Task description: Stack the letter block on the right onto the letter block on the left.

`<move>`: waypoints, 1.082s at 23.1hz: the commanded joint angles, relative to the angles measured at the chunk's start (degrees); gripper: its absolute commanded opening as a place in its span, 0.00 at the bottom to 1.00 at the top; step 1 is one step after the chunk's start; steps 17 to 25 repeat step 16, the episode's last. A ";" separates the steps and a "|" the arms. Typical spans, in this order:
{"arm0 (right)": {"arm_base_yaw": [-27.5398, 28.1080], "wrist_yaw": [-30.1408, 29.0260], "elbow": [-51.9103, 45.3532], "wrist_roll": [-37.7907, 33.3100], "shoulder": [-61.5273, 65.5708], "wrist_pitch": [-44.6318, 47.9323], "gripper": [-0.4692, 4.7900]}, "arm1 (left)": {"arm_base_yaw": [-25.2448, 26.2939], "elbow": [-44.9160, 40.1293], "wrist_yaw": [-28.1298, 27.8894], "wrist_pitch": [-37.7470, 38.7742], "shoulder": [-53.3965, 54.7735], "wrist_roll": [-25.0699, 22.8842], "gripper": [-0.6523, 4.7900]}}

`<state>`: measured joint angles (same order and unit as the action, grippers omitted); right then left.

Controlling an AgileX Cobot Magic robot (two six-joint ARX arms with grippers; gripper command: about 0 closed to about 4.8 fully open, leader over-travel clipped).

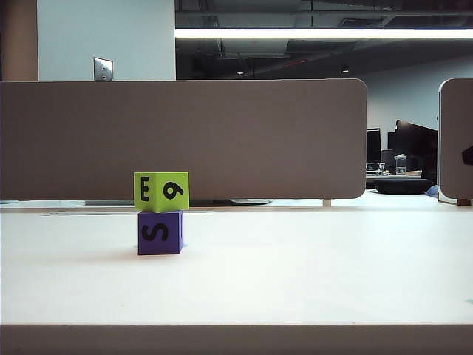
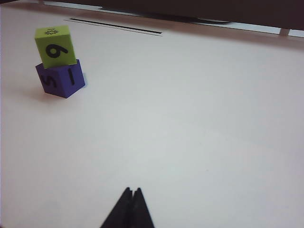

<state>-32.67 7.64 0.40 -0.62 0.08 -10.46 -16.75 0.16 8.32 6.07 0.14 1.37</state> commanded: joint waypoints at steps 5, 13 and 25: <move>11.58 -0.07 -0.33 -0.28 -0.13 0.83 0.08 | -0.02 0.20 -0.17 -0.46 0.02 0.17 0.11; 25.99 -0.07 -0.33 -0.28 -0.13 0.83 0.08 | -0.02 0.20 -0.17 -0.46 0.02 0.17 0.11; 28.02 -0.07 -0.33 -0.28 -0.13 0.85 0.08 | -0.02 0.20 -0.17 -0.46 0.02 0.17 0.11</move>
